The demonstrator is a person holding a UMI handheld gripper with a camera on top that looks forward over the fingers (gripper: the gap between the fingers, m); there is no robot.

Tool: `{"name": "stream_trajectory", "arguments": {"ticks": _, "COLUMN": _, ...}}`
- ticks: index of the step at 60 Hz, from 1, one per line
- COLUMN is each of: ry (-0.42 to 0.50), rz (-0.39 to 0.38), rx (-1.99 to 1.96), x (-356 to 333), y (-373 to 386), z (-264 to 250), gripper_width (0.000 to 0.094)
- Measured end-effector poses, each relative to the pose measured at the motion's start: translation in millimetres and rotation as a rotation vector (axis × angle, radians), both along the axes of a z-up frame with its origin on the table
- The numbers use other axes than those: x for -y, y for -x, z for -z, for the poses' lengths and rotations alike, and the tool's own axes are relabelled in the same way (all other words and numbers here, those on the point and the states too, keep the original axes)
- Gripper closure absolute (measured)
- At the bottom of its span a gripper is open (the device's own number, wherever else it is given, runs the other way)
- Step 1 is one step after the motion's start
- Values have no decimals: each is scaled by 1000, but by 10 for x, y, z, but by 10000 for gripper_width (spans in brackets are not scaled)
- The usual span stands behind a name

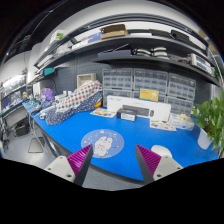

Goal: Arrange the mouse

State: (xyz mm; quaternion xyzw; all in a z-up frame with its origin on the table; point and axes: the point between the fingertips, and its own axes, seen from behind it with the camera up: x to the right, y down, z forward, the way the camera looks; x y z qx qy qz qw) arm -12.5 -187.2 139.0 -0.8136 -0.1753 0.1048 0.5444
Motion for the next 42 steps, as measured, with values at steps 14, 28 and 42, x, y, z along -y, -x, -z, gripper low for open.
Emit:
{"name": "stream_trajectory", "arguments": {"ticks": 14, "ry": 116, "rz": 133, "rx": 31, "x": 75, "y": -572, "z": 689, "gripper_width": 61}}
{"name": "stream_trajectory", "arguments": {"ticks": 28, "ry": 168, "rz": 326, "rx": 66, "x": -160, "y": -1523, "z": 1025, "gripper_width": 65}}
{"name": "stream_trajectory", "arguments": {"ticks": 42, "ry": 175, "rz": 390, "rx": 87, "x": -791, "y": -1889, "z": 1189, "gripper_width": 67}}
